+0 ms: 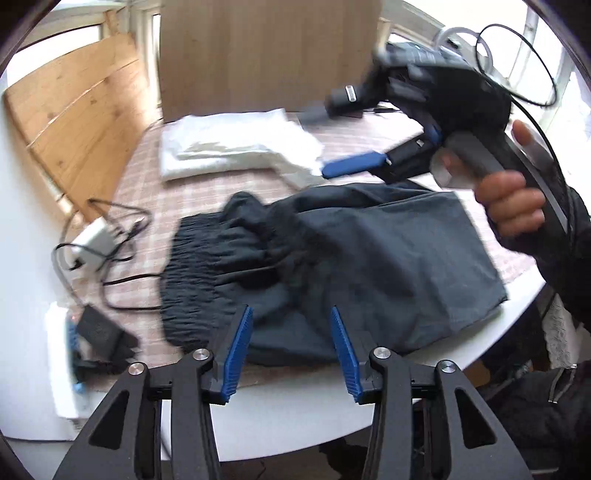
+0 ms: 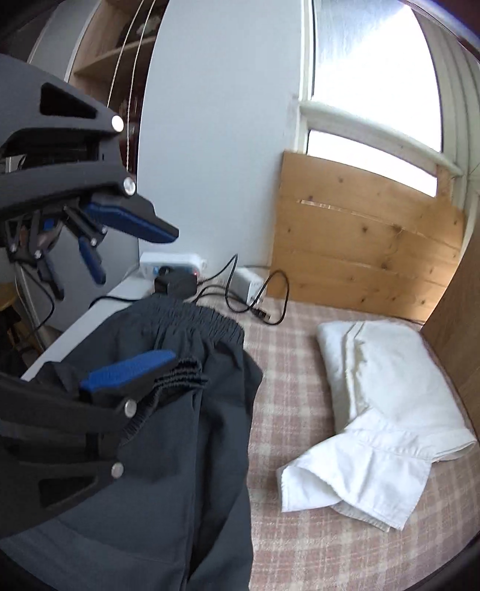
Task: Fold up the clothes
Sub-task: 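Carry and lower the trousers onto the blanket beside the white towel with the right gripper, then open the right gripper and move it to the trouser leg hems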
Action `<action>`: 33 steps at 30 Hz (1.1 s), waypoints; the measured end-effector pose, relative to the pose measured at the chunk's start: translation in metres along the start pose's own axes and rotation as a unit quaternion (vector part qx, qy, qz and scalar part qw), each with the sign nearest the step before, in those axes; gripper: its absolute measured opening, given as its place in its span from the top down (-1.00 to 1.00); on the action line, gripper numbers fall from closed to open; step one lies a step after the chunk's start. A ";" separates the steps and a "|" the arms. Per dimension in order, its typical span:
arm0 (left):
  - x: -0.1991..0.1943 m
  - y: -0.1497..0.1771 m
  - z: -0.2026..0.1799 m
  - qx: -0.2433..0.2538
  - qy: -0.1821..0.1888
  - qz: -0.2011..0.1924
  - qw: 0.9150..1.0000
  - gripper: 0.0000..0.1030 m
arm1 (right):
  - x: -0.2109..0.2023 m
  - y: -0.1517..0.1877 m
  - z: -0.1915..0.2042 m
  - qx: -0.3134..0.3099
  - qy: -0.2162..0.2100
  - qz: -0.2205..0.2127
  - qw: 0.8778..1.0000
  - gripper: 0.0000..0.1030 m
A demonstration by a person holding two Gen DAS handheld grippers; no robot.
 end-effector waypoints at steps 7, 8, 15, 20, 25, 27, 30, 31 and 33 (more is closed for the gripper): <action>0.076 -0.013 -0.085 0.047 0.049 0.040 0.997 0.17 | -0.055 0.023 -0.053 -0.069 0.231 -0.014 0.970 0.65; 0.089 -0.016 -0.088 0.044 0.040 0.048 0.997 0.17 | -0.060 0.030 -0.069 -0.067 0.258 -0.008 0.964 0.67; 0.128 -0.010 -0.073 0.038 -0.007 0.082 0.996 0.17 | -0.085 0.063 -0.155 -0.024 0.345 0.005 0.938 0.85; 0.103 0.006 -0.025 0.020 -0.067 0.074 0.995 0.24 | -0.087 0.062 -0.165 -0.025 0.343 0.009 0.939 0.96; 0.037 0.027 0.018 -0.026 -0.098 0.046 0.994 0.25 | -0.087 0.059 -0.171 -0.026 0.343 0.015 0.939 0.96; 0.021 0.028 0.023 -0.023 -0.113 0.031 0.993 0.14 | -0.086 0.057 -0.173 -0.028 0.344 0.017 0.938 0.96; 0.005 0.019 0.025 -0.035 -0.068 0.023 0.997 0.10 | -0.088 0.056 -0.175 -0.029 0.348 0.017 0.937 0.96; 0.001 0.015 0.025 -0.040 -0.048 0.020 0.998 0.10 | -0.090 0.057 -0.175 -0.030 0.352 0.017 0.935 0.96; -0.008 0.007 0.025 -0.037 -0.035 0.008 0.999 0.10 | -0.098 0.062 -0.167 -0.054 0.365 0.010 0.929 0.96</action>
Point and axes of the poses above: each gripper's, at about its wrist camera, not at the fingertips, and x roughly the way its jaws point, z to its left, y to its underside, the point moved 6 cm from there along x, roughly the way its jaws point, and after that the axes turned 6 degrees about -x, right-handed, at the moved point
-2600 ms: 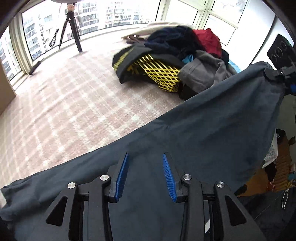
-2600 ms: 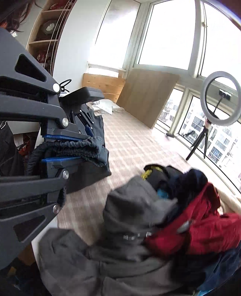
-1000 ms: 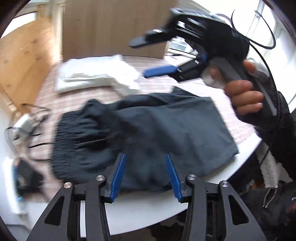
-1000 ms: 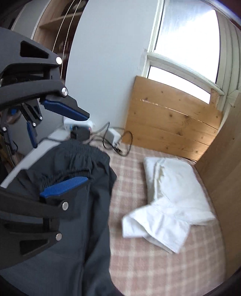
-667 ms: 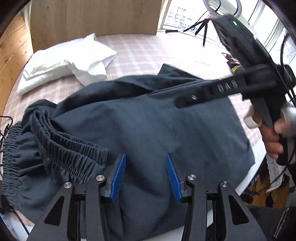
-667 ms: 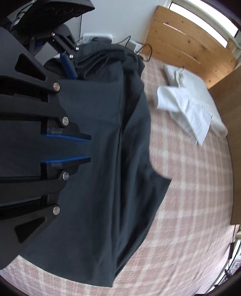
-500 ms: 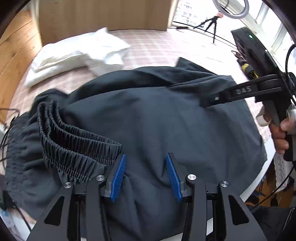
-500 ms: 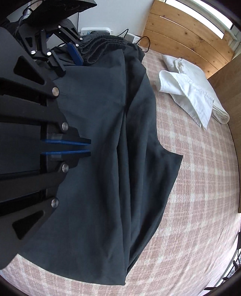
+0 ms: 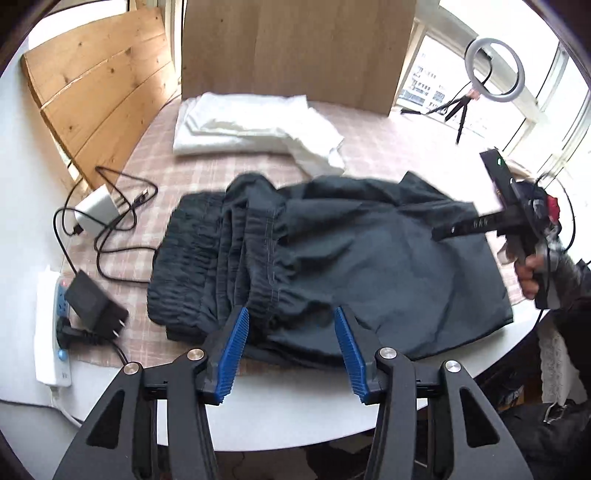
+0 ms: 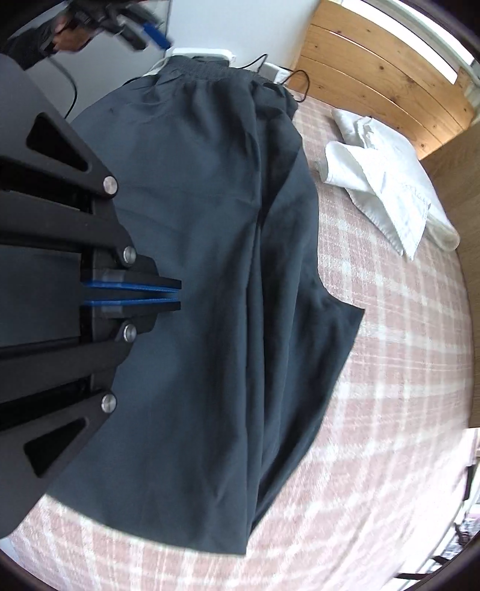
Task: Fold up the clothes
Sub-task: 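Open the right gripper and move it to the trouser leg hems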
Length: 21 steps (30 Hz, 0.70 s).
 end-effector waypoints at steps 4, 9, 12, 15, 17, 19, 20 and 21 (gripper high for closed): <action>0.007 -0.016 0.002 0.021 0.000 -0.006 1.000 0.02 | -0.037 0.028 0.000 -0.027 -0.018 -0.026 0.999 0.89; 0.067 -0.019 0.002 0.064 -0.037 0.039 0.996 0.03 | -0.044 0.083 -0.037 0.010 -0.003 0.002 1.000 0.81; 0.086 -0.016 0.006 0.081 -0.076 0.061 0.992 0.08 | -0.055 0.113 -0.066 0.057 0.011 0.035 0.998 0.81; 0.066 -0.023 -0.012 0.098 -0.066 0.038 0.992 0.08 | -0.105 0.110 -0.094 0.099 -0.006 -0.041 0.994 0.80; 0.051 -0.023 -0.036 0.112 -0.045 0.024 0.992 0.07 | -0.127 0.104 -0.107 0.098 0.003 -0.065 0.993 0.70; 0.039 -0.018 -0.070 0.126 -0.011 0.014 0.992 0.04 | -0.134 0.094 -0.114 0.078 0.021 -0.067 0.994 0.65; 0.035 -0.014 -0.087 0.131 0.008 0.011 0.991 0.04 | -0.132 0.088 -0.116 0.068 0.017 -0.065 0.995 0.65; 0.032 -0.008 -0.108 0.130 0.034 0.012 0.991 0.04 | -0.131 0.081 -0.118 0.057 0.012 -0.063 0.996 0.65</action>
Point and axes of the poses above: each gripper's, at about its wrist camera, not at the fingertips, and x roughly the way its jaws point, z to its left, y to its underside, the point moved 6 cm from there along x, roughly the way its jaws point, and after that the axes turned 6 degrees about -x, right-handed, at the moved point
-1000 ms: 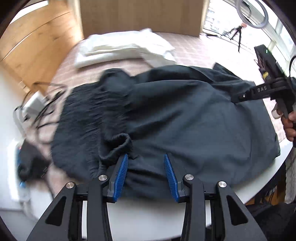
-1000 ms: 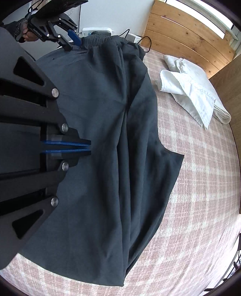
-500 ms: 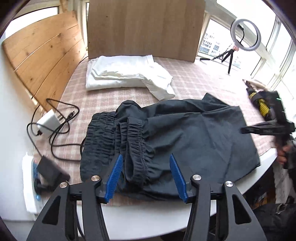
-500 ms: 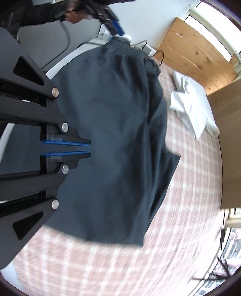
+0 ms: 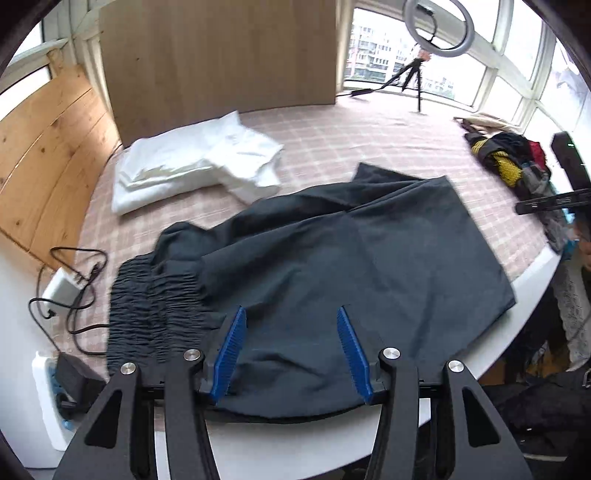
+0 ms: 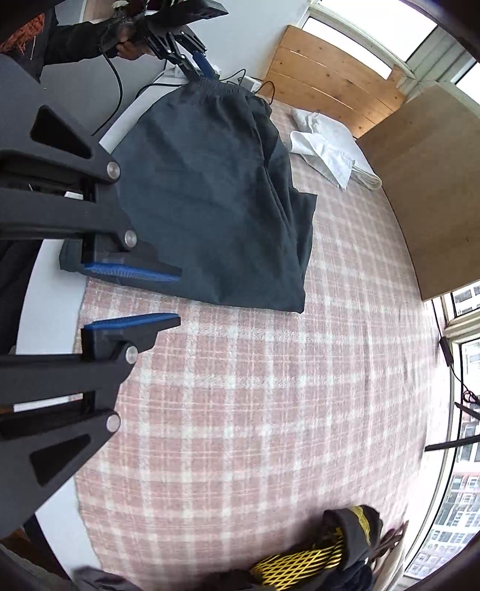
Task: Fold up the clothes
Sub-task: 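Open the right gripper and move it to the trouser leg hems, then grasp the trouser leg hems with the right gripper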
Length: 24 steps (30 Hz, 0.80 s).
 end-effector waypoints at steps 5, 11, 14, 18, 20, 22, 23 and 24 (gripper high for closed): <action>0.017 0.009 -0.117 0.035 0.080 -0.002 0.996 0.03 | 0.030 -0.038 -0.001 -0.050 -0.024 0.003 0.998 0.34; 0.061 0.019 -0.218 0.024 0.063 0.009 0.998 0.03 | 0.063 -0.068 -0.015 -0.102 -0.058 0.024 0.993 0.22; 0.076 0.030 -0.247 0.024 0.021 0.019 0.999 0.02 | 0.088 -0.071 -0.007 -0.139 -0.073 0.056 0.986 0.22; 0.083 0.045 -0.270 0.003 0.001 0.037 0.999 -0.03 | 0.104 -0.070 0.003 -0.169 -0.090 0.071 0.979 0.21; 0.088 0.051 -0.280 0.006 -0.012 0.043 0.999 -0.05 | 0.108 -0.070 0.006 -0.179 -0.095 0.075 0.976 0.21; 0.097 0.054 -0.286 0.015 -0.033 0.051 0.998 -0.05 | 0.112 -0.071 0.007 -0.184 -0.096 0.076 0.975 0.21; 0.101 0.054 -0.288 0.022 -0.039 0.052 0.998 -0.05 | 0.112 -0.071 0.006 -0.186 -0.097 0.077 0.975 0.21; 0.104 0.054 -0.290 0.027 -0.046 0.049 0.997 -0.05 | 0.112 -0.071 0.004 -0.188 -0.098 0.078 0.974 0.21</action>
Point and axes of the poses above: each gripper's, at about its wrist camera, not at the fingertips, and x roughly the way its jaws point, z to its left, y to its underside, the point moved 6 cm from there along x, roughly the way its jaws point, and after that the axes turned 6 degrees about -x, right-handed, at the moved point
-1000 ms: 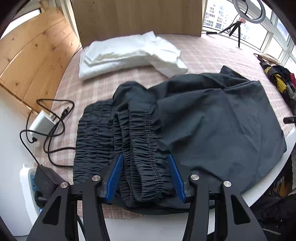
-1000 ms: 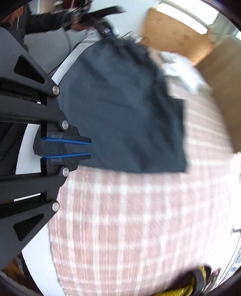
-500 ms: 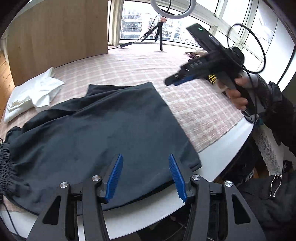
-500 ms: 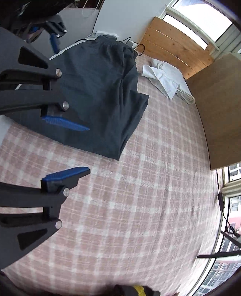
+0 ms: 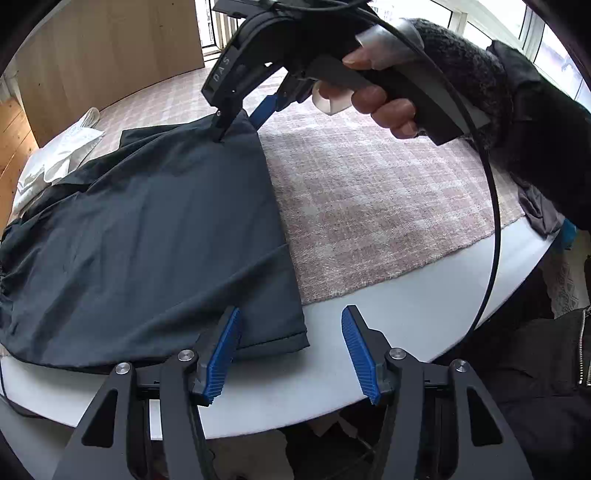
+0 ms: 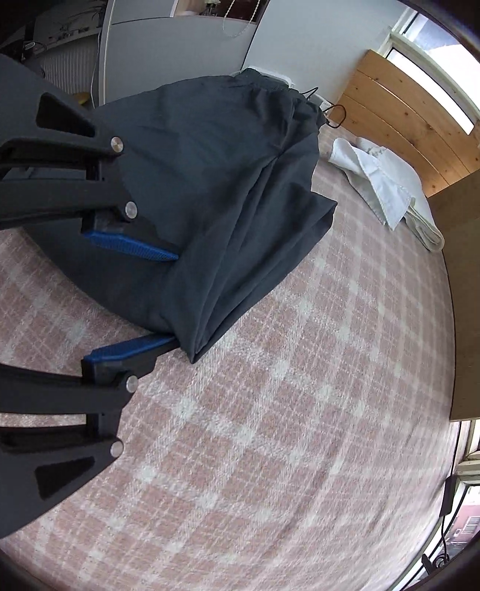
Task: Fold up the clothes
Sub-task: 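Grasp the trouser leg hems with the right gripper, then fold the trouser legs over toward the waistband with the right gripper and release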
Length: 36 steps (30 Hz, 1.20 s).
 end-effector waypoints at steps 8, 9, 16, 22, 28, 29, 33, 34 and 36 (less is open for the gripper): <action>0.005 0.004 0.008 0.010 -0.031 0.007 0.999 0.85 | -0.001 0.001 -0.008 0.003 -0.008 -0.006 1.000 0.59; 0.000 0.004 0.008 0.013 -0.030 0.004 0.999 0.85 | -0.001 0.001 -0.009 0.002 -0.008 -0.009 1.000 0.68; -0.021 0.018 0.014 0.008 -0.008 0.010 1.000 0.90 | 0.003 -0.001 -0.014 0.022 -0.007 -0.011 1.000 0.81; -0.028 0.042 0.013 -0.009 0.004 0.033 0.999 0.96 | -0.015 0.000 -0.027 0.068 -0.040 -0.035 0.996 0.63; -0.036 0.015 0.011 -0.007 -0.022 -0.019 1.000 -0.01 | -0.046 0.014 -0.035 0.060 -0.048 -0.068 0.995 0.26; -0.034 0.012 0.007 0.002 -0.023 -0.023 0.999 -0.01 | -0.042 0.016 -0.033 0.053 -0.041 -0.059 0.996 0.26; -0.014 0.006 -0.003 0.056 -0.067 -0.017 0.996 -0.01 | -0.020 0.022 -0.024 0.032 -0.029 -0.030 0.999 0.26; -0.010 0.005 -0.003 0.059 -0.070 -0.015 0.996 0.00 | -0.013 0.023 -0.023 0.034 -0.028 -0.023 0.999 0.26; -0.006 0.003 0.002 0.056 -0.067 -0.007 0.996 0.20 | -0.008 0.022 -0.019 0.032 -0.042 -0.029 0.998 0.25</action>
Point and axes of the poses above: each gripper's, at about its wrist camera, not at the fingertips, and x roughly the way its jaws point, z to its left, y to its underside, the point moved 6 cm from there along x, roughly the way its jaws point, and after that the axes turned 6 degrees about -x, right-handed, at the moved point
